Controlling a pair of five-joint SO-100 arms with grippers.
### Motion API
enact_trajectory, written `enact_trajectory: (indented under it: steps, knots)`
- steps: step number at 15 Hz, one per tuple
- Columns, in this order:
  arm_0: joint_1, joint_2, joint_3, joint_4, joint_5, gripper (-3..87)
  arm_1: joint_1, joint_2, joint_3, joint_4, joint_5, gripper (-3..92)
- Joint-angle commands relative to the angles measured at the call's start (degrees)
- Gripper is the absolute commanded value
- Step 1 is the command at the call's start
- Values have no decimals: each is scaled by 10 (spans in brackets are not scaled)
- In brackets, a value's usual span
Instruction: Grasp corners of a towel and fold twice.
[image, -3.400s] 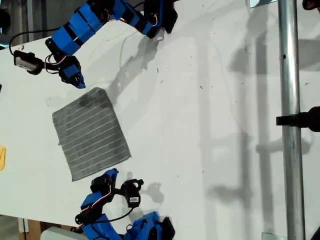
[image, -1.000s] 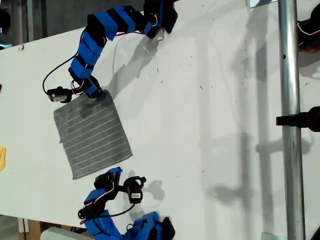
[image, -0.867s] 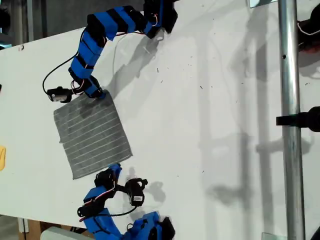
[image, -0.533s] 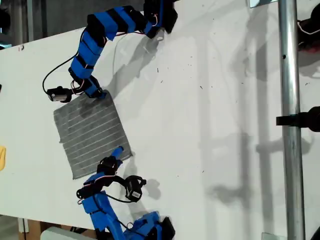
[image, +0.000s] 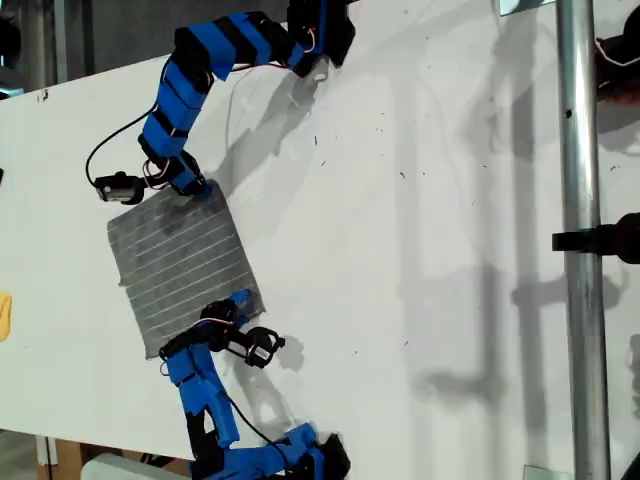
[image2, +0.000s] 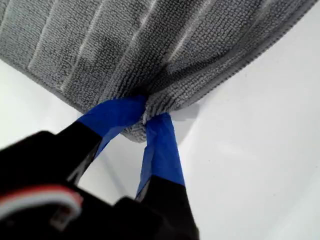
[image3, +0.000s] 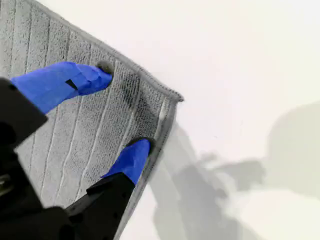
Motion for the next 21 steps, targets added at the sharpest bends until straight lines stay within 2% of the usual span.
enact_trajectory:
  steps: [1, 6, 7, 8, 12, 14, 16, 19, 21]
  knots:
    - [-10, -47, -86, 24, -3, 236, -12, 40, 3, -8, 7, -3]
    - [-11, -148, -193, 99, -31, 236, -12, 48, 8, -11, 10, -3]
    - [-13, -152, -198, 108, -33, 169, -15, 50, 9, -11, 12, -3]
    - [-18, -155, -198, 116, -48, -31, -17, 52, 9, -11, 14, -3]
    - [-6, -150, -198, 128, -73, -29, -18, 71, 19, -4, 18, -3]
    - [16, -132, -216, 178, -91, -29, -32, 117, 52, 14, 37, -3]
    - [65, -62, -196, 229, -122, -29, -83, 217, 127, 39, 76, -3]
    - [181, 115, -45, 213, -209, -29, -201, 404, 252, 84, 150, -3]
    - [272, 214, 53, 195, -294, -29, -288, 512, 330, 105, 214, -3]
